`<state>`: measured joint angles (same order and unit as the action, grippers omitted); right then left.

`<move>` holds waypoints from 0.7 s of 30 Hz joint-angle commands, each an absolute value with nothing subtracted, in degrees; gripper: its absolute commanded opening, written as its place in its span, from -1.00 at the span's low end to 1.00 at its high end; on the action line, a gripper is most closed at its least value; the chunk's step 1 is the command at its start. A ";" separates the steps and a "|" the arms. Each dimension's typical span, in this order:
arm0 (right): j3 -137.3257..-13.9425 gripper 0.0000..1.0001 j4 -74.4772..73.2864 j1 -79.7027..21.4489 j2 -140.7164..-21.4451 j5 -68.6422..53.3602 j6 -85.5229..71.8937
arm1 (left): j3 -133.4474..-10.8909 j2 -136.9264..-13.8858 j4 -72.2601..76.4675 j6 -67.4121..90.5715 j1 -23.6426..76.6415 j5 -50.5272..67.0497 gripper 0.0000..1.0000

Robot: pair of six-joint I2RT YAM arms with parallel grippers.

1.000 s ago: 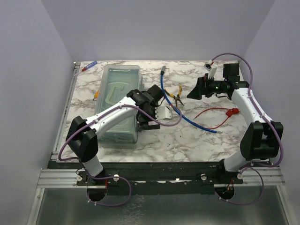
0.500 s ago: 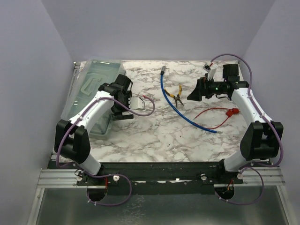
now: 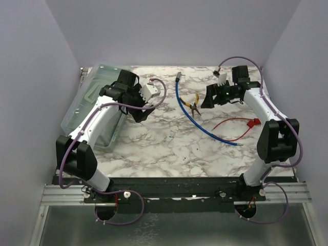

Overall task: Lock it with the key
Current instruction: Move the distractor to the center of the board, then pick up the lock from the center of the board.

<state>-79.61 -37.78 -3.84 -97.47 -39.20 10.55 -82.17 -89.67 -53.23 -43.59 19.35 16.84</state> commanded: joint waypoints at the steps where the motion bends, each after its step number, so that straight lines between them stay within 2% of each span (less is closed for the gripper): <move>1: -85.45 0.91 -39.39 -9.92 -101.70 -31.86 11.07 | -78.84 -84.17 -39.55 -19.46 19.25 25.62 0.98; 7: -86.80 0.55 -40.47 -16.99 -108.07 -27.70 11.79 | -72.49 -77.86 -27.44 -6.38 19.27 22.77 0.98; 11: -86.85 0.48 -39.78 -20.23 -111.17 -26.46 11.07 | -70.08 -75.55 -23.23 -1.78 19.26 18.83 0.98; 21: -89.31 0.36 -37.53 -23.15 -118.14 -19.91 9.85 | -65.94 -72.33 -18.77 -0.27 19.25 18.32 0.98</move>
<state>-86.50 -38.46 -22.52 -115.48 -24.93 10.46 -67.00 -74.54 -22.72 -2.70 19.35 19.44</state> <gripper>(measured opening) 0.687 0.989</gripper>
